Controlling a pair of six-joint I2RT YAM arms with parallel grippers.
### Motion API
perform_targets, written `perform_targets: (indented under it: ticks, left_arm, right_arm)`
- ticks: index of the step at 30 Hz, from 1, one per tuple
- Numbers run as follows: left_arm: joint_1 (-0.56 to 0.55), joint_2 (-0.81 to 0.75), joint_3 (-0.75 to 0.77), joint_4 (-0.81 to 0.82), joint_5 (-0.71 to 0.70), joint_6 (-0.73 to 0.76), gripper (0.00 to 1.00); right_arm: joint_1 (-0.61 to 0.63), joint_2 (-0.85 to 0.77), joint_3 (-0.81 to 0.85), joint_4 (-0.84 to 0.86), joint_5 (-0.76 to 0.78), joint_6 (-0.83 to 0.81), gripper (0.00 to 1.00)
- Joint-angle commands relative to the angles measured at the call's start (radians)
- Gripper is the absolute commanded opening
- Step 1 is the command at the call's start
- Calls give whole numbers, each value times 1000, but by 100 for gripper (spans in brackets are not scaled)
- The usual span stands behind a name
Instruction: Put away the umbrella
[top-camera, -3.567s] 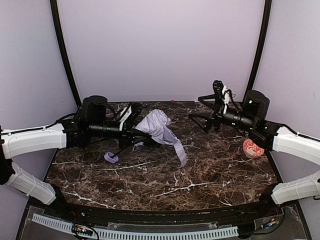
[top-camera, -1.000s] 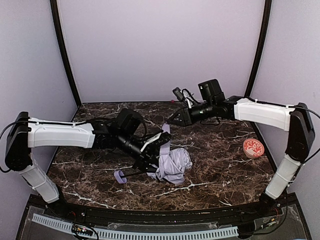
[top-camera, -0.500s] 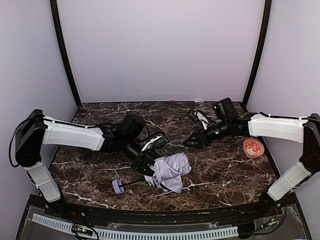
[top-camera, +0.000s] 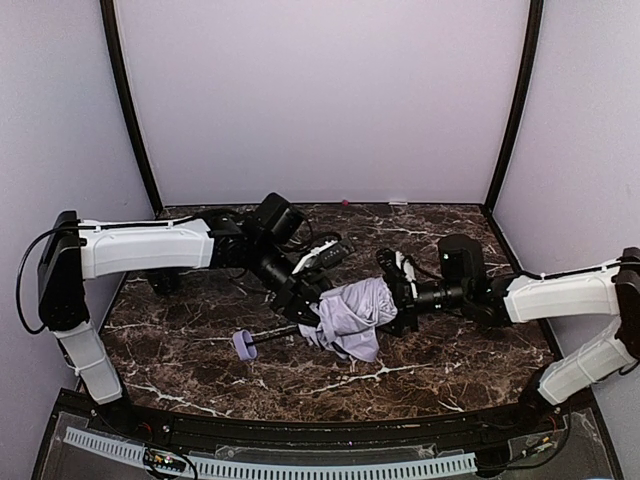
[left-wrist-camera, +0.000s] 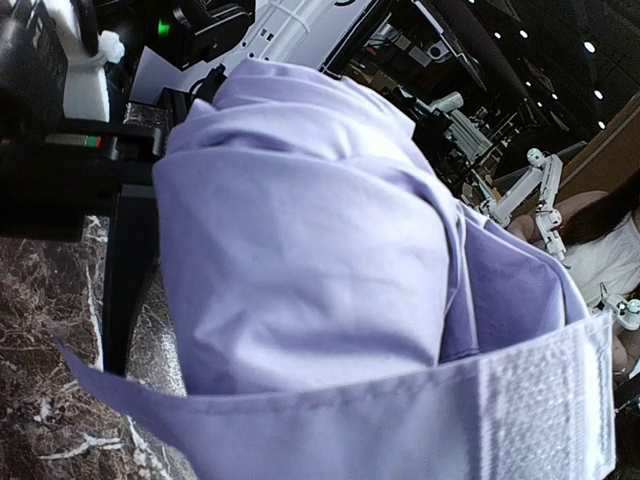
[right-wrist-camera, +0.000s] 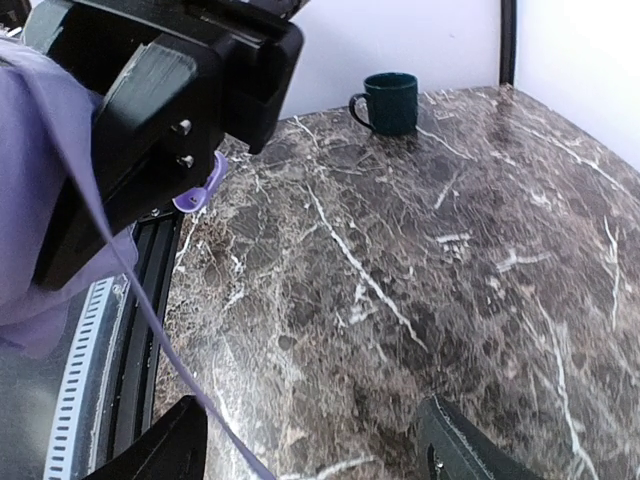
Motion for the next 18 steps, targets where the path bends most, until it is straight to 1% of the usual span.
perform_targets:
  ticks: [1, 6, 10, 13, 16, 18]
  left_arm:
    - [2, 4, 82, -158, 2, 97, 0]
    - [3, 18, 130, -199, -11, 119, 0]
    - [8, 14, 133, -200, -18, 119, 0]
    - [28, -9, 123, -202, -48, 111, 0]
    - [61, -61, 78, -156, -78, 81, 0]
    - [65, -93, 51, -145, -148, 82, 0]
  right_arm:
    - [24, 77, 46, 182, -15, -16, 72]
    - [54, 131, 98, 139, -15, -16, 72]
    - [55, 140, 89, 157, -15, -16, 72]
    - [50, 122, 72, 110, -15, -16, 72]
    - [8, 118, 56, 96, -15, -16, 72]
    - [-32, 118, 42, 123, -15, -16, 72]
